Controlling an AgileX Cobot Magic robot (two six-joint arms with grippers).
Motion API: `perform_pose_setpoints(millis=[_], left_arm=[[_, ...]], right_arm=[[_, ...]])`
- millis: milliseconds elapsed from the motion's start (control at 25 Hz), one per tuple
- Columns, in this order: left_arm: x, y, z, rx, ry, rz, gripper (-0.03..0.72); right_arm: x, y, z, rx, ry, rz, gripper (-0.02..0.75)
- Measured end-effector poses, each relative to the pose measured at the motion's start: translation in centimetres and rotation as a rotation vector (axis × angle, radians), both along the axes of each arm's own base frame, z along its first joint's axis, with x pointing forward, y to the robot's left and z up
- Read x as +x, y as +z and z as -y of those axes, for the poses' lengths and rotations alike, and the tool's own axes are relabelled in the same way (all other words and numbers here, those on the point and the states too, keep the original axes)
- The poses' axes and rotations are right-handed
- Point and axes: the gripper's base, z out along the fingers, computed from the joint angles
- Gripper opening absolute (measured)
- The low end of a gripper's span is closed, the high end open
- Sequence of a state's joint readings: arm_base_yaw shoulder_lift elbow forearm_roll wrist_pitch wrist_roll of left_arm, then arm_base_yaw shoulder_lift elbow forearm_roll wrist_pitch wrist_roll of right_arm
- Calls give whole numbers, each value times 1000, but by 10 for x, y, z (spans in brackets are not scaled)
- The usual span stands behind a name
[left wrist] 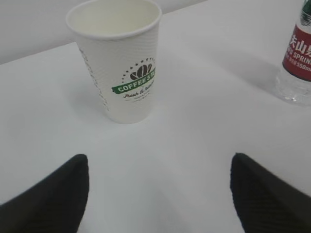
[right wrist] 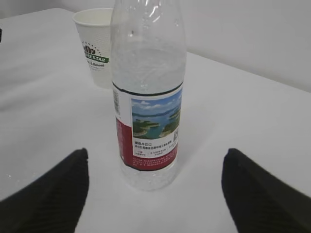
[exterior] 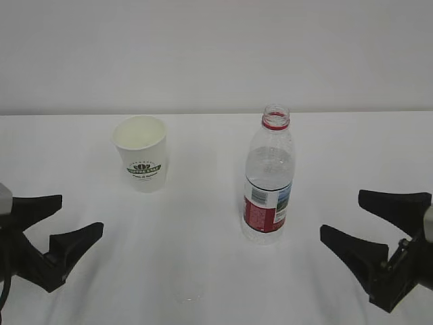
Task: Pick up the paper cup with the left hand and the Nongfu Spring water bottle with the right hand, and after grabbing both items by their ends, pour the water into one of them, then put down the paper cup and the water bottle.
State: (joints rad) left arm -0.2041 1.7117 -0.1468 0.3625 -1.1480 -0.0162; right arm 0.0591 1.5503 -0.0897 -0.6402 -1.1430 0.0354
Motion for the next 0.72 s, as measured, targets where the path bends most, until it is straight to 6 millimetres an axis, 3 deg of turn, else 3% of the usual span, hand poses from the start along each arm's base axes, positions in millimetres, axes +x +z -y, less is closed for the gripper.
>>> perform_pose_setpoints(millis=[440,720], left_arm=[[2,1,-1,-2,13,5,684],[2,1,-1,-2,13,5,675]], right_arm=[[40,-33,-7,-11,66,-111,666],[65,-38,-12,-19,118,-76,667]])
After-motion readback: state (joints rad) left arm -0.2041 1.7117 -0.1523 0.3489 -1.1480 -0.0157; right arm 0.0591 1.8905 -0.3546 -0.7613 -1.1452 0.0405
